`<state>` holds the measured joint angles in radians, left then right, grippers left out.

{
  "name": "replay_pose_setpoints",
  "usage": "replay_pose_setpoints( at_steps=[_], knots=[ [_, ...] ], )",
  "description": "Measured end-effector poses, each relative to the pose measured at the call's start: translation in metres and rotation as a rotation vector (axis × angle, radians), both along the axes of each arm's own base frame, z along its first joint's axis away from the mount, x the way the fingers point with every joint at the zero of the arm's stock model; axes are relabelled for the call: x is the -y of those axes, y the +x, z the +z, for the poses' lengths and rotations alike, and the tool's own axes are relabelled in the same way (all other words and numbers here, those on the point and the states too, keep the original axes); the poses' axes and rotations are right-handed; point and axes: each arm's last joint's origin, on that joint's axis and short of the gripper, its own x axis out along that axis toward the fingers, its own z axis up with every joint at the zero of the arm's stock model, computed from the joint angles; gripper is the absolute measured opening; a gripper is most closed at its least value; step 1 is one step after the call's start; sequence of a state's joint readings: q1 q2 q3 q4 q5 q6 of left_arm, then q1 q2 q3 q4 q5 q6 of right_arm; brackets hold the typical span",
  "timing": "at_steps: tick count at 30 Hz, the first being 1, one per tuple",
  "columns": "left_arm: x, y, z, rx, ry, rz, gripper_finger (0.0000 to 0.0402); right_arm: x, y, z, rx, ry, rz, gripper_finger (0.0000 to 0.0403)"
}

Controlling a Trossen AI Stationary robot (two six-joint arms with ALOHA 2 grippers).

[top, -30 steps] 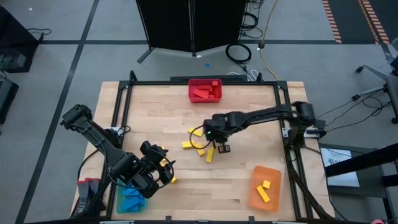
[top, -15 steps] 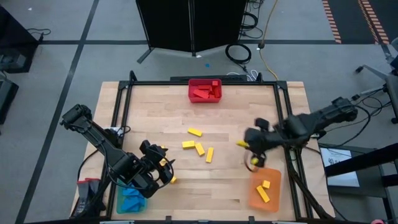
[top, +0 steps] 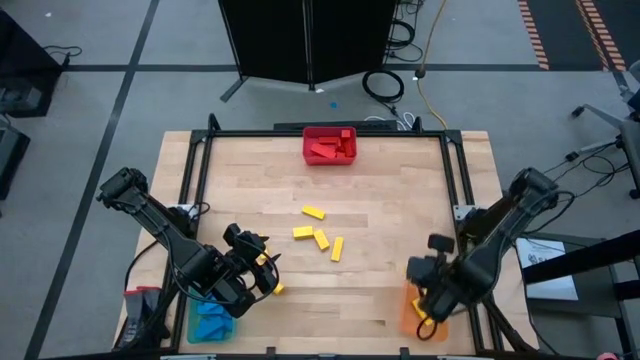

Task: Sort blocks
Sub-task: Put the yellow block into the orange bin

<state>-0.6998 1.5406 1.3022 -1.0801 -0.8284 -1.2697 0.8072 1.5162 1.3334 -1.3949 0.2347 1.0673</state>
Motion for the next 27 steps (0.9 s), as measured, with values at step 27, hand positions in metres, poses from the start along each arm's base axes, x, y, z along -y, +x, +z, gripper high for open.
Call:
replay_pose_setpoints(
  at_steps=[27],
  knots=[
    [0.0,0.0,0.0,0.006,0.013,0.003,0.0264,-0.074,-0.032,-0.031,0.033,0.255,-0.369,0.0038]
  ],
)
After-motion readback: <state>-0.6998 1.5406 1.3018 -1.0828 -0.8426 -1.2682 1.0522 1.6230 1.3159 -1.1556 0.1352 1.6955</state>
